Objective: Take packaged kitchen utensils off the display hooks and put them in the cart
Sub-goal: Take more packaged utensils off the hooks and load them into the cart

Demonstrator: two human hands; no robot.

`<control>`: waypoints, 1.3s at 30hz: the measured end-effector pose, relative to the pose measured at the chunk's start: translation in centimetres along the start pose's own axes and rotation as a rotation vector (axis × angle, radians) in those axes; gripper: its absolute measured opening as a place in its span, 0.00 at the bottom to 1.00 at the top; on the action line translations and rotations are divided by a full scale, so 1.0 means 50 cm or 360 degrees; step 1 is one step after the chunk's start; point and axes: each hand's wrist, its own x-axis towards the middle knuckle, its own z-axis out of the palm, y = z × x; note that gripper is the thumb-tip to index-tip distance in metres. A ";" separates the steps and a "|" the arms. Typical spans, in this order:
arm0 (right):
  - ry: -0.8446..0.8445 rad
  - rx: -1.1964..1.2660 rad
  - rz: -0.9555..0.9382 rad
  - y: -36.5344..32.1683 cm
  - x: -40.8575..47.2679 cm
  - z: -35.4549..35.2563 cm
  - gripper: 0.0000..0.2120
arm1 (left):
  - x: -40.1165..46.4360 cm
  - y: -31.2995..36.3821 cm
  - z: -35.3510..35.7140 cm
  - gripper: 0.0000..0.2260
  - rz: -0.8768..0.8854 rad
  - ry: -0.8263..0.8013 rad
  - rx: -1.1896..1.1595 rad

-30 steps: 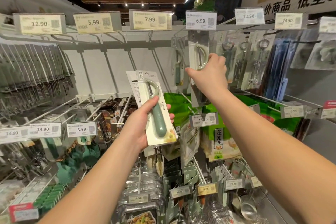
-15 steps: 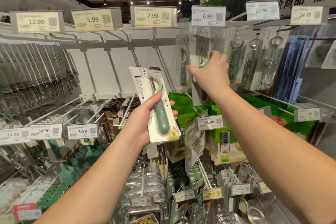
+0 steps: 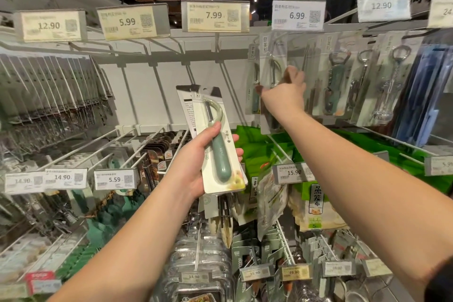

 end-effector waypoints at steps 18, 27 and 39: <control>-0.0054 -0.0018 0.0084 0.015 0.121 0.111 0.41 | 0.028 0.014 0.010 0.20 0.0056 0.0078 0.0029; -0.0037 -0.0056 0.0021 0.024 0.160 0.156 0.42 | 0.033 0.023 0.016 0.13 0.0088 0.0135 0.0040; 0.0005 -0.0095 0.0031 0.031 0.174 0.188 0.44 | 0.030 0.019 -0.010 0.15 0.0095 0.0105 0.0009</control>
